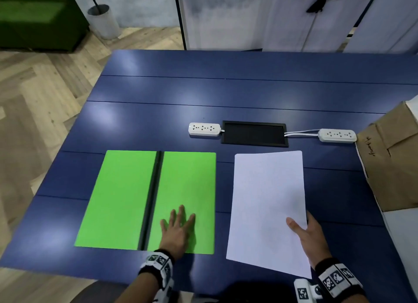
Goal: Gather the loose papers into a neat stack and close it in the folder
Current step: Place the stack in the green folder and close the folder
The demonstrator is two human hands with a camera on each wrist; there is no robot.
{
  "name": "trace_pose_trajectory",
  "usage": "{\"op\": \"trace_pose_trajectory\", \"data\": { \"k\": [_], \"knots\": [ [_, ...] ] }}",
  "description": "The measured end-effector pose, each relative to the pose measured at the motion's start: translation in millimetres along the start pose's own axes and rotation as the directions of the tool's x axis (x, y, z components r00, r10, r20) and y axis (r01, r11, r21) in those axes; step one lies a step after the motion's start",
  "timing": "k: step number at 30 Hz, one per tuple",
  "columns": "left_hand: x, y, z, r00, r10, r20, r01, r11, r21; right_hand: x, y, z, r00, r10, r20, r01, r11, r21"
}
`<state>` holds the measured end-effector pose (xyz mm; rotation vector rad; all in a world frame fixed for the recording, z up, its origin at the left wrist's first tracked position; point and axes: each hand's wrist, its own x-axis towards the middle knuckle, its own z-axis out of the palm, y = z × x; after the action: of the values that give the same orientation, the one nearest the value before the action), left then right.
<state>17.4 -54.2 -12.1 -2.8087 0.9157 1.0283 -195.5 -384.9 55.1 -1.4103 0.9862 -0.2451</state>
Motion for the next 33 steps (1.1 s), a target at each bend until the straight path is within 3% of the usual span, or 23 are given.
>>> {"op": "trace_pose_trajectory", "data": {
  "k": [3,6,7,9,11,12,14,15,18,24,33],
  "knots": [
    [0,52,12,0.995,0.097,0.032,-0.092,0.985,-0.148,0,2,-9,1.0,0.015,-0.011,-0.015,1.0,-0.009],
    [0,84,10,0.977,0.191,-0.091,-0.211,0.902,-0.377,1,5,-19,1.0,0.023,-0.008,-0.023,1.0,-0.019],
    [0,88,5,0.977,0.16,-0.143,-0.208,0.871,-0.445,2,7,-24,0.999,0.031,-0.01,-0.031,0.999,-0.026],
    [5,76,-8,0.975,-0.014,-0.221,-0.11,0.836,-0.537,4,12,-31,0.999,0.045,-0.014,-0.045,0.998,-0.033],
    [13,48,-20,0.936,-0.183,-0.302,0.021,0.882,-0.471,4,16,-41,0.998,0.063,-0.016,-0.064,0.998,-0.029],
    [15,31,-21,0.93,-0.233,-0.285,0.114,0.919,-0.377,4,17,-45,0.998,0.068,-0.016,-0.069,0.997,-0.024],
    [14,4,-22,0.943,-0.318,-0.099,0.295,0.935,-0.196,4,19,-51,0.997,0.075,-0.008,-0.075,0.997,-0.016],
    [12,-2,-18,0.948,-0.318,-0.008,0.313,0.939,-0.144,3,21,-53,0.997,0.08,-0.001,-0.08,0.997,-0.016],
    [6,4,-5,0.968,-0.237,0.083,0.246,0.961,-0.127,6,23,-51,0.995,0.095,0.029,-0.095,0.995,0.017],
    [10,70,3,0.976,-0.207,0.068,0.213,0.971,-0.11,30,39,-18,0.989,0.12,0.083,-0.125,0.991,0.049],
    [11,91,7,0.975,-0.206,0.081,0.214,0.97,-0.114,62,69,8,0.984,0.177,0.003,-0.17,0.946,-0.275]
  ]
}}
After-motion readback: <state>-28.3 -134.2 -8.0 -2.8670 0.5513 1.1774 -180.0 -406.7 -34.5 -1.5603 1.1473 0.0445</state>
